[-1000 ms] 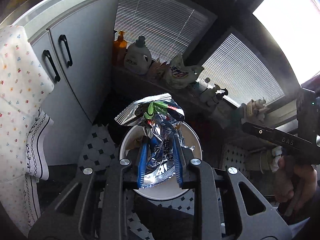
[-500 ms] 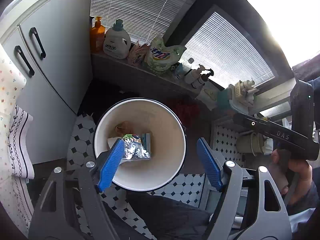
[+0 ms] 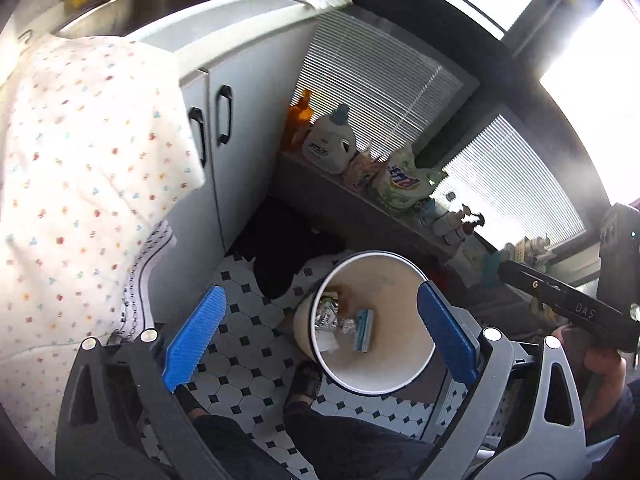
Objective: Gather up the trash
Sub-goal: 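Open both grippers over the white bucket to drop the snack bag and foil ball, then return both tools to the trash on the counter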
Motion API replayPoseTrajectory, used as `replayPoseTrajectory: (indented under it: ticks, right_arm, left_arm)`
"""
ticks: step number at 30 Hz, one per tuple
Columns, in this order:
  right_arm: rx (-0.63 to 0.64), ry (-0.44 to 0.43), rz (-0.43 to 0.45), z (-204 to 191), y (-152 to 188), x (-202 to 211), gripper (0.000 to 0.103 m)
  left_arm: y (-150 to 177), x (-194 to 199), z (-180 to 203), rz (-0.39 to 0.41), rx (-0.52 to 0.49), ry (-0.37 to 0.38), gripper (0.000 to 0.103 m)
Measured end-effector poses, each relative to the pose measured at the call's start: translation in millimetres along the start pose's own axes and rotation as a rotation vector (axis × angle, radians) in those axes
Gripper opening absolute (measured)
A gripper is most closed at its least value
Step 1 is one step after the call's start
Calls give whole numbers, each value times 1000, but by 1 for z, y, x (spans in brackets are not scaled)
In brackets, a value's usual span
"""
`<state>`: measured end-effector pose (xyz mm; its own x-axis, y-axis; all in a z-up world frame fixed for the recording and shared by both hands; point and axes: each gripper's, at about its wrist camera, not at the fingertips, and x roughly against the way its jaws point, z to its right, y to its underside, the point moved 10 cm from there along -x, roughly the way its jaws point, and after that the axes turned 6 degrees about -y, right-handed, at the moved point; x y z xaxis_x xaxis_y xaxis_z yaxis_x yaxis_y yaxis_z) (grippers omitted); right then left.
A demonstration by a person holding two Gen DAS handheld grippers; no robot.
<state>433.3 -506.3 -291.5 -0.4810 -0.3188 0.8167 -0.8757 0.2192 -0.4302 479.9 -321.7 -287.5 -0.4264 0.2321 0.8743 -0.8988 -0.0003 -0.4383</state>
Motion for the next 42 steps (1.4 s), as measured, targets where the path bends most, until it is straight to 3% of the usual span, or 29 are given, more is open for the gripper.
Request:
replayPoseTrajectory:
  ticks: [7,14,29,36,42]
  right_arm:
    - [150,-92,55,-111,-17,-9,95]
    - [273,-130,92,-213,-21,-21,95]
    - [446,-152,60,-352,7,-57,95]
    - [496,-157,76,-391,22,-61,95]
    - [479,-155,73,-403,35,-65,95]
  left_arm:
    - [-16,63,-91,141,119,-90,97]
    - [-18,118,-181,239,230,-170,97]
    - [7,184,-342,351,432,-300,96]
    - [16,178,-394,319,499,-292,67]
    - [14,162,-416,288,505,-254,50]
